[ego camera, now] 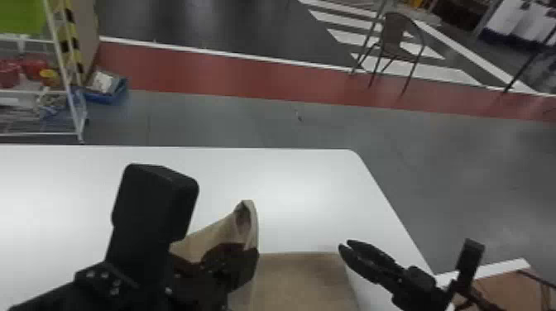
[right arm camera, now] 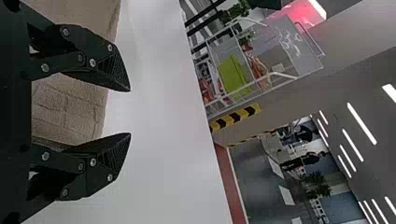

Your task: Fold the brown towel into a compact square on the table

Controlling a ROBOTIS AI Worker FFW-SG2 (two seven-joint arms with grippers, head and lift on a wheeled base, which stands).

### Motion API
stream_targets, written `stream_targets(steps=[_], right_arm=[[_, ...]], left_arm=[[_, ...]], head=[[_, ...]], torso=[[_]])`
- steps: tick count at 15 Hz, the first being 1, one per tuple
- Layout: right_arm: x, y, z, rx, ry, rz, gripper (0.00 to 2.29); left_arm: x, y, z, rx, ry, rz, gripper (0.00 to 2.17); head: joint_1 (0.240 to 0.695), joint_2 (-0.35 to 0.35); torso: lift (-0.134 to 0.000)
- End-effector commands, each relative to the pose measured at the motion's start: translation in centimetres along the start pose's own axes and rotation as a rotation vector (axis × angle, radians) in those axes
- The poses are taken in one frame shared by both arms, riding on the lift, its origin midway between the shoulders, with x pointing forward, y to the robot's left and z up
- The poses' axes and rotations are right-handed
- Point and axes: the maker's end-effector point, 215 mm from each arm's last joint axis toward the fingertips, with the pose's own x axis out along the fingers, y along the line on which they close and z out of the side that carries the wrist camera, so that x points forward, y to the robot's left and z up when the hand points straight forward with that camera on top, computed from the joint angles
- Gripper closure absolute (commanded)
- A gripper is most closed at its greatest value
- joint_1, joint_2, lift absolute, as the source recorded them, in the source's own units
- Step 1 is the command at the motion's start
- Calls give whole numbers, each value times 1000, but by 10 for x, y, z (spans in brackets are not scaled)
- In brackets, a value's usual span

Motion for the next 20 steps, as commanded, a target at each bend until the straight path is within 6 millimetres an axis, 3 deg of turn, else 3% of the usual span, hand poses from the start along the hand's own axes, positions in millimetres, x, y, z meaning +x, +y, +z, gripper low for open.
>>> stream_targets(steps=[1, 4, 5, 6, 7, 8, 10, 12, 16, 20], right_arm=[[-4, -3, -1, 9, -7, -5, 643], [-10, -7, 1, 23, -23, -12, 633], [-11, -8, 0, 25, -25, -14, 599], [-12, -10, 2, 25, -31, -19, 363], [-16, -13, 4, 25, -37, -28, 296], [-19, -16, 9, 30, -53, -36, 296], [-28, -23, 17, 40, -81, -53, 292], [-32, -25, 18, 51, -90, -55, 97], [-31, -21, 17, 64, -99, -41, 83], [-24, -10, 13, 71, -94, -6, 110]], left_arm=[[18, -10, -13, 39, 50, 7, 1889], [39, -9, -44, 40, 137, 16, 1885], [45, -11, -55, 42, 168, 10, 1720], [50, -10, -67, 36, 198, 10, 1177], [55, -12, -76, 31, 222, 1, 356], [58, -18, -83, 32, 238, -16, 181], [65, -29, -102, 34, 287, -44, 137], [71, -34, -119, 29, 329, -60, 134], [78, -43, -145, 8, 391, -100, 134], [74, -43, -156, -23, 405, -98, 134]], head=[[695, -350], [695, -350], [695, -350], [695, -350], [695, -350], [695, -350], [695, -350], [695, -350], [695, -350], [695, -350]], torso=[[-123], [-123], [-123], [-123], [-123], [-123], [-123], [-123], [-123], [-123]])
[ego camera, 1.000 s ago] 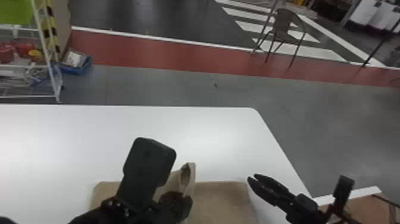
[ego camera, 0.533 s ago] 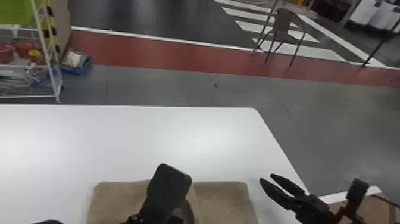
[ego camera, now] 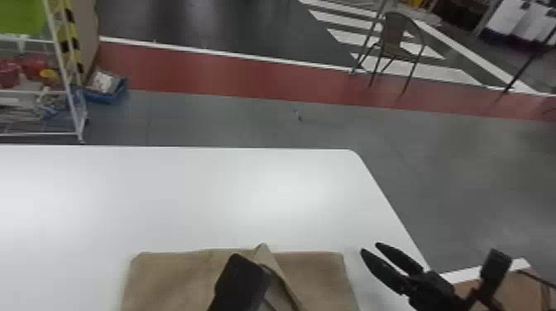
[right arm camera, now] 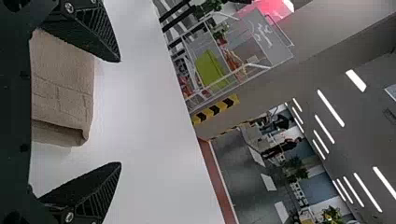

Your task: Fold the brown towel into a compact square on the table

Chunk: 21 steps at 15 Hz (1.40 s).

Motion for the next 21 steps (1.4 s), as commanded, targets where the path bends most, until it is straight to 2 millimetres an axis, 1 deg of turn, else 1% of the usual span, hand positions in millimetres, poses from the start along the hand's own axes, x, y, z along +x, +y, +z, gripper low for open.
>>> stream_targets(steps=[1, 2, 3, 4, 5, 6, 7, 8, 9, 10, 11, 12, 14, 16, 20, 21], right_arm=[[6, 13, -4, -3, 10, 31, 188], [12, 29, -6, -28, 26, 59, 211], [16, 39, -6, -50, 44, 73, 211], [23, 56, -10, -75, 77, 94, 218], [28, 72, -15, -108, 112, 99, 218], [31, 83, -19, -130, 134, 103, 218], [35, 94, -27, -144, 156, 108, 218], [41, 106, -35, -169, 185, 112, 218], [46, 116, -43, -198, 214, 113, 218], [49, 121, -48, -219, 234, 102, 218], [46, 120, -52, -230, 248, 82, 218], [43, 117, -52, -229, 252, 67, 218], [36, 105, -57, -194, 275, 30, 218], [33, 98, -67, -161, 308, 8, 340], [24, 77, -91, -83, 379, -89, 346], [21, 72, -100, -53, 402, -121, 407]], left_arm=[[-6, 9, -1, -19, -10, 40, 134], [-10, 19, -6, -31, -11, 84, 134], [-16, 32, -5, -35, -23, 135, 134], [-22, 41, -1, -37, -38, 166, 134], [-33, 57, -1, -63, -55, 199, 134], [-40, 66, -4, -85, -64, 199, 134], [-45, 72, -5, -112, -75, 192, 134], [-50, 76, -11, -136, -76, 184, 134], [-51, 79, -13, -146, -93, 177, 134], [-55, 83, -11, -155, -115, 177, 134], [-58, 87, -14, -158, -124, 180, 134], [-66, 91, -14, -170, -142, 180, 134], [-76, 95, -16, -183, -156, 178, 134], [-75, 94, -19, -183, -153, 168, 134], [-73, 95, -22, -197, -149, 150, 134], [-72, 96, -23, -198, -155, 148, 134]], head=[[695, -350], [695, -350], [695, -350], [695, -350], [695, -350], [695, -350], [695, -350], [695, -350], [695, -350], [695, -350], [695, -350], [695, -350], [695, -350], [695, -350], [695, -350], [695, -350]], torso=[[-123], [-123], [-123], [-123], [-123], [-123], [-123], [-123], [-123], [-123], [-123], [-123], [-123], [-123], [-123], [-123]])
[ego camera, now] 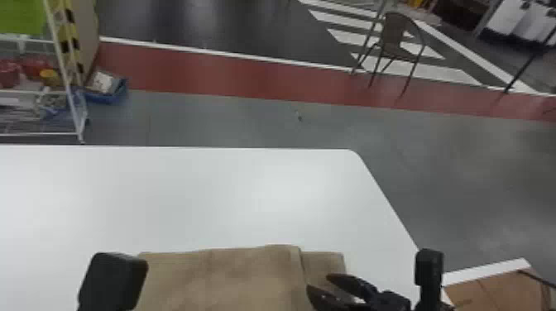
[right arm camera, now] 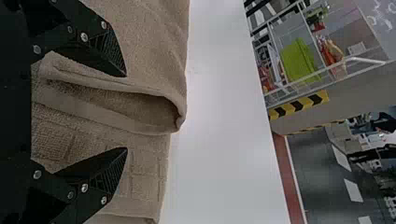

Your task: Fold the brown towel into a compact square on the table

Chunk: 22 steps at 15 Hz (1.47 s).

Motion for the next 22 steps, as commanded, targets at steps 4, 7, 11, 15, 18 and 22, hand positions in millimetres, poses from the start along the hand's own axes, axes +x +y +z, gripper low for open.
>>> stream_targets(steps=[4, 7, 11, 15, 18, 22], right_arm=[[9, 0, -20, 78, 56, -22, 407], [16, 10, -23, 102, 85, -20, 407], [15, 20, -15, 103, 91, -15, 407], [7, 20, 6, 82, 52, -21, 380], [17, 23, 4, 68, 75, -33, 367], [34, 24, 3, 41, 98, -47, 383]], left_arm=[[3, 6, -4, -24, -12, -10, 134], [1, 8, -6, -34, -18, -8, 134], [-3, 10, -5, -46, -34, -12, 134], [-7, 11, 0, -44, -47, -11, 134], [-4, 8, 2, -40, -47, -16, 134], [-4, 10, -3, -44, -38, -15, 134]], head=[[695, -350], [695, -350], [695, -350], [695, -350], [695, -350], [695, -350]], torso=[[-123], [-123], [-123], [-123], [-123], [-123]])
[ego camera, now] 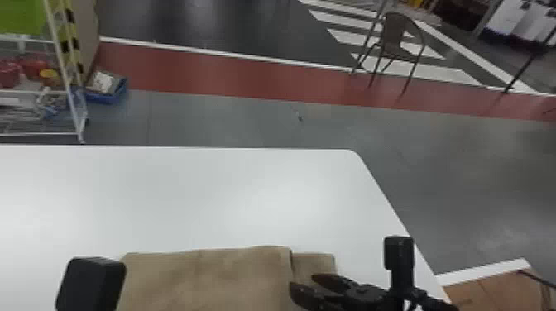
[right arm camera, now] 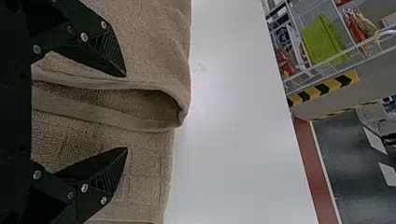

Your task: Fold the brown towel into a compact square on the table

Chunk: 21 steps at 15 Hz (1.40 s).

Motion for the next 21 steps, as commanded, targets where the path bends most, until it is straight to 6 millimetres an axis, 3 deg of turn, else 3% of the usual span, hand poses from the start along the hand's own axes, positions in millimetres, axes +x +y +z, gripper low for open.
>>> stream_targets(steps=[1, 9, 10, 15, 17, 21], right_arm=[[8, 8, 0, -5, 10, 14, 414], [12, 16, -8, 12, 47, 25, 593], [12, 19, -9, 15, 52, 30, 795], [8, 28, -4, 9, 46, 43, 819], [5, 36, -4, 14, 49, 59, 1190], [-14, 59, 0, 44, 34, 119, 1359]], left_arm=[[0, 1, -4, -4, 8, 1, 134], [-1, -1, -5, -6, 8, -5, 134], [0, -1, -7, -7, 11, -4, 134], [-1, -3, -8, -10, 3, -8, 134], [-1, -4, -8, -10, 1, -10, 134], [-7, 2, 4, -7, -41, 9, 134]], head=[[695, -350], [695, -350], [695, -350], [695, -350], [695, -350], [695, -350]], torso=[[-123], [-123], [-123], [-123], [-123], [-123]])
